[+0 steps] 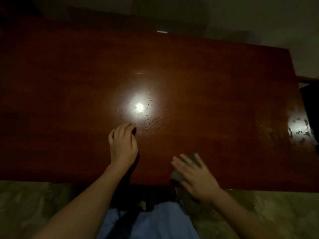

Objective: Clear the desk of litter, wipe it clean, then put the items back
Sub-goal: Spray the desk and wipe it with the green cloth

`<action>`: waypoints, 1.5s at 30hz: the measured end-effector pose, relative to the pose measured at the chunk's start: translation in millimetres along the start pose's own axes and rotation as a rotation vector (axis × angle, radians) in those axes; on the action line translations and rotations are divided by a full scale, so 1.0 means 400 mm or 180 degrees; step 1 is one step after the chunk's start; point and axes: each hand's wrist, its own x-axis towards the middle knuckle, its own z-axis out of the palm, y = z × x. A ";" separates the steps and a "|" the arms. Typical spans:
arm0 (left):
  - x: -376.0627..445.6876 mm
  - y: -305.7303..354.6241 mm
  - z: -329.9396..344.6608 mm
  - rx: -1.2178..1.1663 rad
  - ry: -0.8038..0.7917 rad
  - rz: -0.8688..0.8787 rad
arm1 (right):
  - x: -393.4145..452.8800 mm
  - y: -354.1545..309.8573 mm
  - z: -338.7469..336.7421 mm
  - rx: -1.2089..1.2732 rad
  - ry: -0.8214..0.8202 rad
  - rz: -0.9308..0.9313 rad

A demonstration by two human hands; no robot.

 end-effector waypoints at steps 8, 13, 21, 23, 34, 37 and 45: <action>0.046 0.062 0.036 -0.0166 0.0007 0.0118 | 0.322 0.249 -0.149 0.0605 0.0472 0.2326; 0.121 0.076 0.049 0.0010 -0.0145 0.0004 | 0.450 0.161 -0.166 0.0426 0.0374 0.1371; 0.296 0.221 0.130 -0.0138 -0.0205 0.0281 | 0.189 0.295 -0.098 0.0112 0.0029 0.0442; 0.340 0.239 0.150 -0.0168 -0.0199 0.0364 | 0.200 0.387 -0.121 0.0241 0.0013 0.0962; 0.495 0.206 0.189 0.0488 -0.0189 -0.0013 | 0.658 0.426 -0.260 0.0486 0.0392 0.1395; 0.498 0.211 0.194 0.0649 -0.0314 -0.0126 | 0.559 0.406 -0.226 0.0352 0.0425 0.0640; 0.504 0.207 0.197 0.0806 -0.0387 -0.0200 | 0.445 0.626 -0.221 0.0309 0.0188 0.1284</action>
